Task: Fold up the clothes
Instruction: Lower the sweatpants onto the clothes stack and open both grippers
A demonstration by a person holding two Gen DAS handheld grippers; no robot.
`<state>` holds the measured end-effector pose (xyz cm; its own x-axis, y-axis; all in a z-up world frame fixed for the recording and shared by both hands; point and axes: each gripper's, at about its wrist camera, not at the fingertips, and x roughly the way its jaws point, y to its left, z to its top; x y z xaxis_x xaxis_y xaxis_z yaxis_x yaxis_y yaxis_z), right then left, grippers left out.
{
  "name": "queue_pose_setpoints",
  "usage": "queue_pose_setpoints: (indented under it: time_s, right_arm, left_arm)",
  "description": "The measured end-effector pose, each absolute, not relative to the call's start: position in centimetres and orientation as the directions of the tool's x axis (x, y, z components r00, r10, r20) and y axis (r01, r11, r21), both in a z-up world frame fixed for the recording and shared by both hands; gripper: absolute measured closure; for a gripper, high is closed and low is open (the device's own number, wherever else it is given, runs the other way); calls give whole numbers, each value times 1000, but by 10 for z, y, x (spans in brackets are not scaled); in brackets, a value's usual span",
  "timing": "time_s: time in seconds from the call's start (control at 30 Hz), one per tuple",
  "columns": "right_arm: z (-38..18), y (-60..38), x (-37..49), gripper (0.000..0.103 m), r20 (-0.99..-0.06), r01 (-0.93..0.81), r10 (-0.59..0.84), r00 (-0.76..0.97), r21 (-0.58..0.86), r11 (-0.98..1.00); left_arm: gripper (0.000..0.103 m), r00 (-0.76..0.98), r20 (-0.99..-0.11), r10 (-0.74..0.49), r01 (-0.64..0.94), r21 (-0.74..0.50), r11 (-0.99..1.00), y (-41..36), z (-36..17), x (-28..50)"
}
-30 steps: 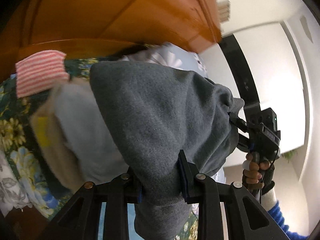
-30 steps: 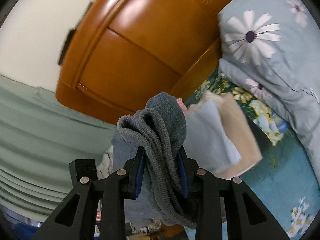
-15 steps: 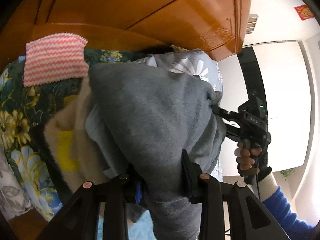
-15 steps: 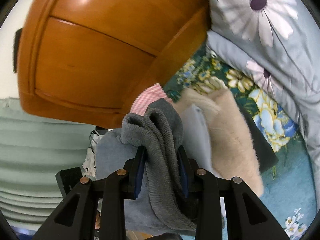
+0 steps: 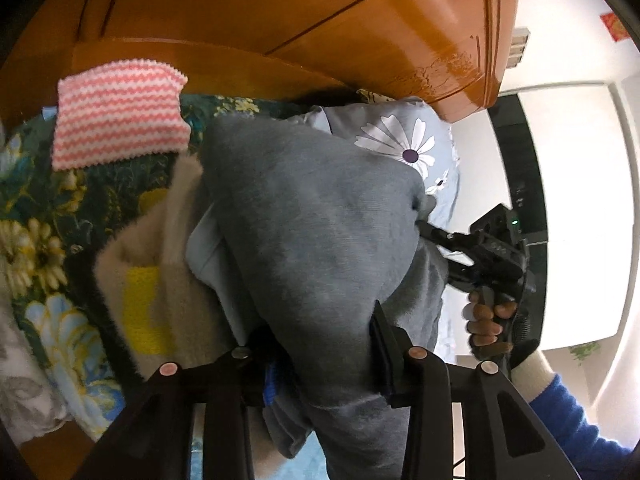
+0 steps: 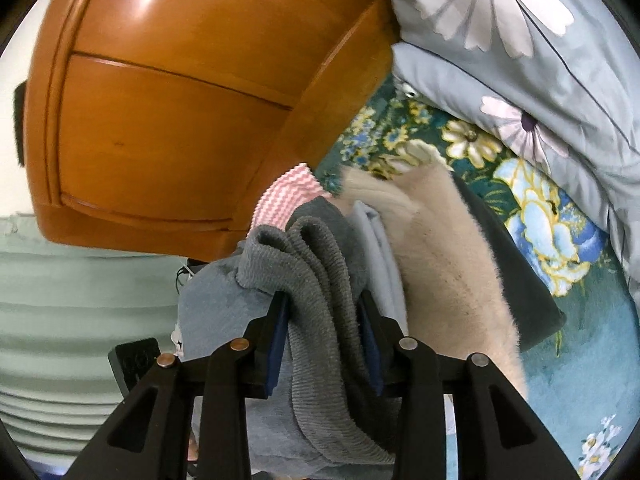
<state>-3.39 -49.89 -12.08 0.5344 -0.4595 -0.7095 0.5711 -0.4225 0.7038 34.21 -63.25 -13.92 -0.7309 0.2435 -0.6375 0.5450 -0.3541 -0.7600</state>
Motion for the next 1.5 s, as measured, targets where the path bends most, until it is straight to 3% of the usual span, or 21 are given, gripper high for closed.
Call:
queue_pose_setpoints:
  time_s: [0.3,0.53,0.8,1.1,1.5]
  right_arm:
    - [-68,-470,-44,65,-729,641,-545,414,659,-394]
    - [-45,-476,19,65,-779,792,-507,369,549,-267]
    - [-78,-482,86,64,-877,921,-415,242,343,-186]
    - [-116,-481,108,64,-902,923,-368,226,319,-215]
    - [-92,-483,143,64,-877,921,-444,185,312,-235]
  left_arm:
    - [60,-655,-751,79,632,-602,-488,-632,-81,372]
    - [51,-667,-743,47,548,-533,-645,-605,-42,323]
    - [51,-552,-833,30,565,-401,-721,-575,-88,311]
    - [51,-554,-831,52,564,-421,-710,-574,-127,314]
    - [46,-588,-809,-5,567,-408,-716,-568,-96,324]
